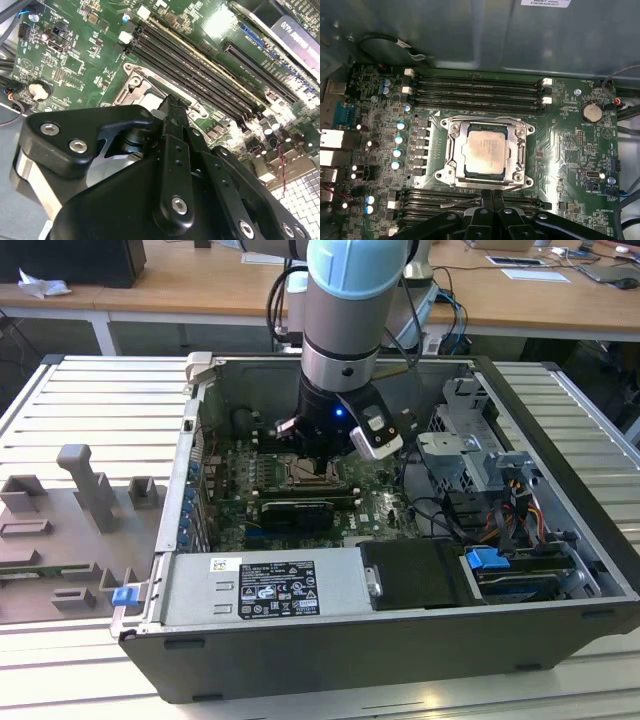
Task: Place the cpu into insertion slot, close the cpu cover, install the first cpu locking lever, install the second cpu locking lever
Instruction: 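Install the second cpu locking lever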
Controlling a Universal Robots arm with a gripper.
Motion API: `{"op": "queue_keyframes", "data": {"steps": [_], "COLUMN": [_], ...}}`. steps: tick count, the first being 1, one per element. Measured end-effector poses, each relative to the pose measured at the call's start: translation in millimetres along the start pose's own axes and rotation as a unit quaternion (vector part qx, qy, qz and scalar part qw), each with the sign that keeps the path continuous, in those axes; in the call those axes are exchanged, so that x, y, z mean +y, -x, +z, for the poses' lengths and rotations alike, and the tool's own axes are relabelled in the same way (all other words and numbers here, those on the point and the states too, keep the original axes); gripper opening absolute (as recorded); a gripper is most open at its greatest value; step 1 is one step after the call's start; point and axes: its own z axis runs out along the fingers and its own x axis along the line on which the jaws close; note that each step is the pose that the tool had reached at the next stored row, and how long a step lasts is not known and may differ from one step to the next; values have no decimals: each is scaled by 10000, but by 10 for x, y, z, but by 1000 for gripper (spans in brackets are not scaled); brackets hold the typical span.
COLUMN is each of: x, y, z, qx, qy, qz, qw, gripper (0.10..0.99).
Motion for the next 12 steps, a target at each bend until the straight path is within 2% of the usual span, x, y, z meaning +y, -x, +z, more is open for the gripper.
{"op": "queue_keyframes", "data": {"steps": [8, 12], "x": [1, -4], "y": [-94, -195], "z": [17, 55], "qx": [-1, 1], "qy": [1, 7], "qz": [0, -10], "qw": [10000, 10000], "gripper": [106, 106]}}
